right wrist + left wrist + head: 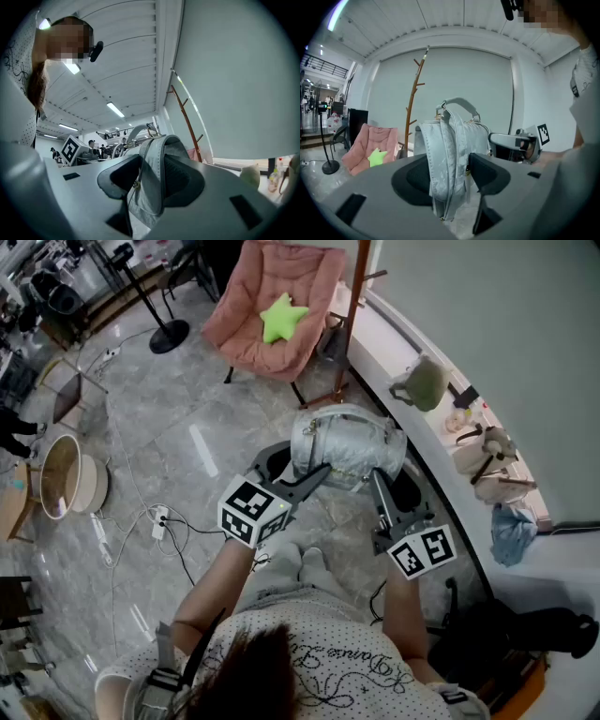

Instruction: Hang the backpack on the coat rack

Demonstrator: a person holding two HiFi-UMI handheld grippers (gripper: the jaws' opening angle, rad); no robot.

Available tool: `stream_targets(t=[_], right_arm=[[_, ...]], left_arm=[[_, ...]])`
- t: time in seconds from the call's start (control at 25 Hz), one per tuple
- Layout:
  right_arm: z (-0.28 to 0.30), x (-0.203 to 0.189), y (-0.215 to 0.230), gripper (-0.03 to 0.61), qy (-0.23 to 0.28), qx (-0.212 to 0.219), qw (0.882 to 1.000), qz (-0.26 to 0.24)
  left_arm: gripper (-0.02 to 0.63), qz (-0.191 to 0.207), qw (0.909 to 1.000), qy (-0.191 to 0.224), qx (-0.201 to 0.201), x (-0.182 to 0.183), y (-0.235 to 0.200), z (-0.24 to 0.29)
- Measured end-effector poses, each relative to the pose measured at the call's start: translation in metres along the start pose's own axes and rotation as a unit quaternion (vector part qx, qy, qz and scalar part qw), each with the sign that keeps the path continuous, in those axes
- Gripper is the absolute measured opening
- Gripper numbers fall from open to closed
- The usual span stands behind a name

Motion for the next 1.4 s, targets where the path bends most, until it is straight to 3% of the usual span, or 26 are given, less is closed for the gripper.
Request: stream_targets(t=[0.36,0.84,1.12,1.4], right_arm=[[0.000,0.014,0.004,0.167,0.025,0.011,1.000,0.000],[0.010,0.024,0.021,0.166,0.030,0.012,0.999,-0.002],[0.050,0.027,0.036,0.166,0.033,0.000,0.999,-0.003],[0.128,0.035,0.057,0.166,0.040,-0.015,0.999,-0.010]], left_arm=[[0.242,0.025,0.9995,0.014,0.013,0.015,0.005,0.001],[0.242,0.028,0.9993,0.020,0.011,0.026,-0.003,0.020],[0.242,0.031,0.9993,0.021,-0.001,0.037,-0.044,0.039],[0.242,0.038,0.9987,0.027,-0.018,0.061,-0.122,0.064]])
Point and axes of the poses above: the fingertips, and each gripper's own axes: z forward along the fingers, y to its right, x out of its top, the point moved 4 cm from there along -z, backward along the fingers, and after that the axes turned 15 degrees about -x, right-handed, at the moved point
